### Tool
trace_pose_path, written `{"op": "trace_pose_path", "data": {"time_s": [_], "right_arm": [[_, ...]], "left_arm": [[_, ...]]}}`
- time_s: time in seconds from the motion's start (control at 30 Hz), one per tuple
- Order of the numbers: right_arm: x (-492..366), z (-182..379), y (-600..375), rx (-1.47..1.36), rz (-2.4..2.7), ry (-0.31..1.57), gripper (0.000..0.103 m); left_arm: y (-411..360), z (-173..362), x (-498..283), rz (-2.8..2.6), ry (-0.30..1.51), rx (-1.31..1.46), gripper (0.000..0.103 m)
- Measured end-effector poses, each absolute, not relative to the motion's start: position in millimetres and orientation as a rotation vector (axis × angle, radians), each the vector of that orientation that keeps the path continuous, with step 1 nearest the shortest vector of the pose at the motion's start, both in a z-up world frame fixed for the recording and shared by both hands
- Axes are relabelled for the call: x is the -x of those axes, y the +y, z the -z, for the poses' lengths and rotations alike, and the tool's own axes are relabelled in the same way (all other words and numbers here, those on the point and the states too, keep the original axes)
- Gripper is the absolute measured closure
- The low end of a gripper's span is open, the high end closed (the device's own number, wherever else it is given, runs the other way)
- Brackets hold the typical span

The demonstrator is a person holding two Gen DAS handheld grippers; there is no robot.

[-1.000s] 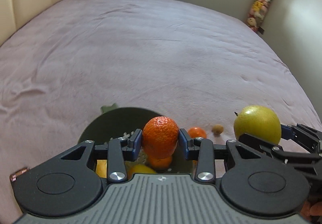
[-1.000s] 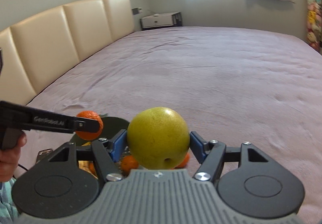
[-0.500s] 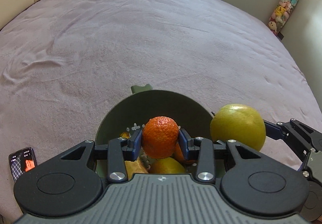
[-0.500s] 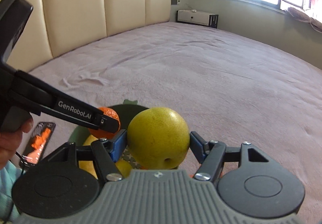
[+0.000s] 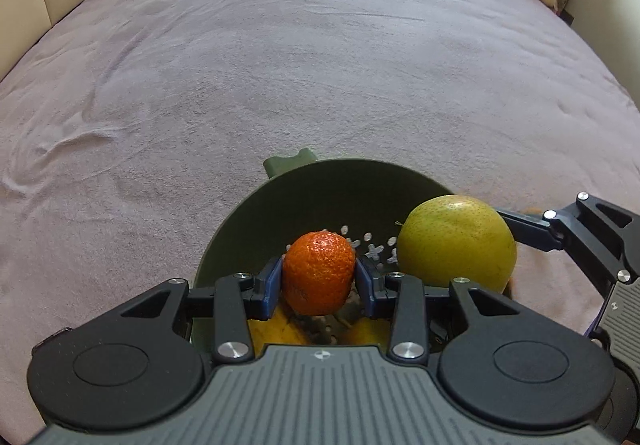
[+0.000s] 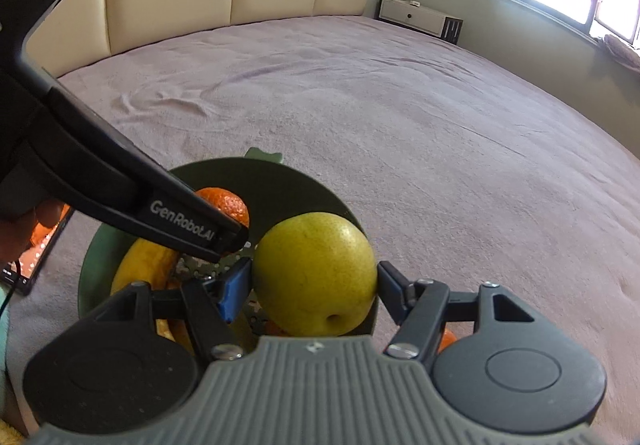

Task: Organize fruits
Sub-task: 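Lower the tangerine into the colander and open the left tool while the right releases the apple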

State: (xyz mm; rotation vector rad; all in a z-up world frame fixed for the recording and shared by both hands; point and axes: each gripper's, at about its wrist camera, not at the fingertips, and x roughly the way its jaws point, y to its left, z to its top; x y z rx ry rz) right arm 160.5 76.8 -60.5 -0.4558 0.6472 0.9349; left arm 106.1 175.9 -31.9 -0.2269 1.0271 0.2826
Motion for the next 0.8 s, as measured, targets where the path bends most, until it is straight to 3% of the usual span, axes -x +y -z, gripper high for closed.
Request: {"op": "trace_pose_path", "data": {"time_s": [0.8], "right_arm": [[-160, 86, 99, 0.584, -0.977, 0.609, 0.039]], "left_arm": [[174, 54, -119, -0.277, 1.074, 0.182, 0.059]]}}
